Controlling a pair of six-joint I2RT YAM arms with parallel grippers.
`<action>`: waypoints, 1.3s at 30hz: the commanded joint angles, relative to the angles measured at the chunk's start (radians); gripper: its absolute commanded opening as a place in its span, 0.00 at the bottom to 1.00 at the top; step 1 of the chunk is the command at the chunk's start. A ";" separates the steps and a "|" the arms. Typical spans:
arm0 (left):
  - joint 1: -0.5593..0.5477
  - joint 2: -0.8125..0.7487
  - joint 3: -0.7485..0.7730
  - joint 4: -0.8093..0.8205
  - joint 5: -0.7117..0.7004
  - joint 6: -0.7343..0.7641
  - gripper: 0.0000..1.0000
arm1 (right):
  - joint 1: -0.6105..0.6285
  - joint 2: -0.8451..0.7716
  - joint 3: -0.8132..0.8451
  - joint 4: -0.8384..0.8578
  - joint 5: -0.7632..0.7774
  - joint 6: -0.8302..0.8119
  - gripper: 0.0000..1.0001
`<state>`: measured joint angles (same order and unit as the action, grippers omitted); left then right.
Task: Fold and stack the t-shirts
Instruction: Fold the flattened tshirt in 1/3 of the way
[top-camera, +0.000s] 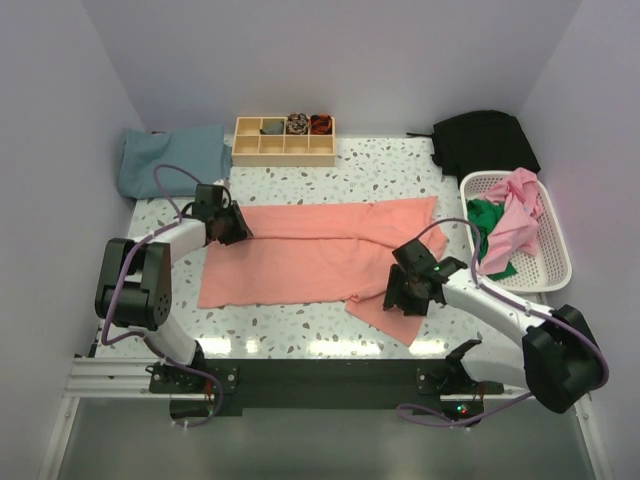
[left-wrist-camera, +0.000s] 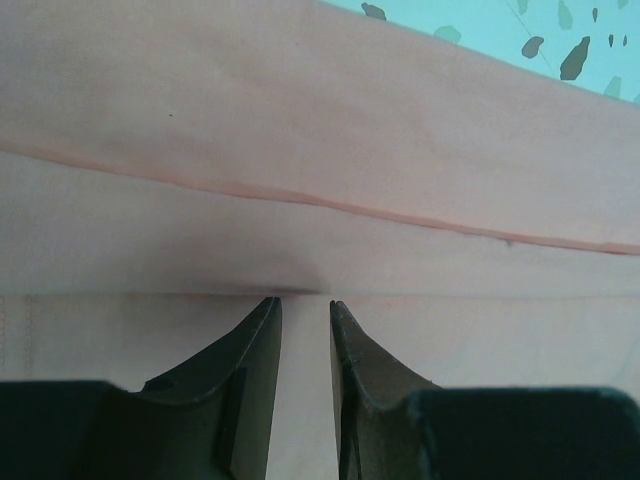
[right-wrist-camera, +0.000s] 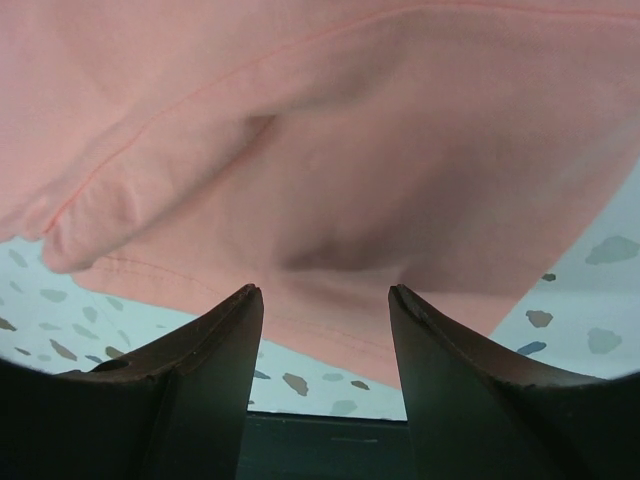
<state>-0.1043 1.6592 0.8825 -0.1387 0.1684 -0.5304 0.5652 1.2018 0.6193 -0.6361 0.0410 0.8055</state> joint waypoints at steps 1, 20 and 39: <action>0.003 -0.022 0.038 0.008 -0.004 0.021 0.31 | 0.009 0.005 -0.047 -0.030 0.008 0.067 0.57; 0.003 0.028 0.013 0.048 0.014 0.020 0.31 | 0.027 -0.317 0.024 -0.456 0.183 0.184 0.60; 0.002 -0.087 0.055 -0.015 0.013 0.018 0.32 | -0.231 0.580 0.700 0.162 0.188 -0.460 0.77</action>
<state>-0.1043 1.6047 0.9051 -0.1421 0.1894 -0.5304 0.3386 1.6413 1.1603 -0.5678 0.3111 0.5056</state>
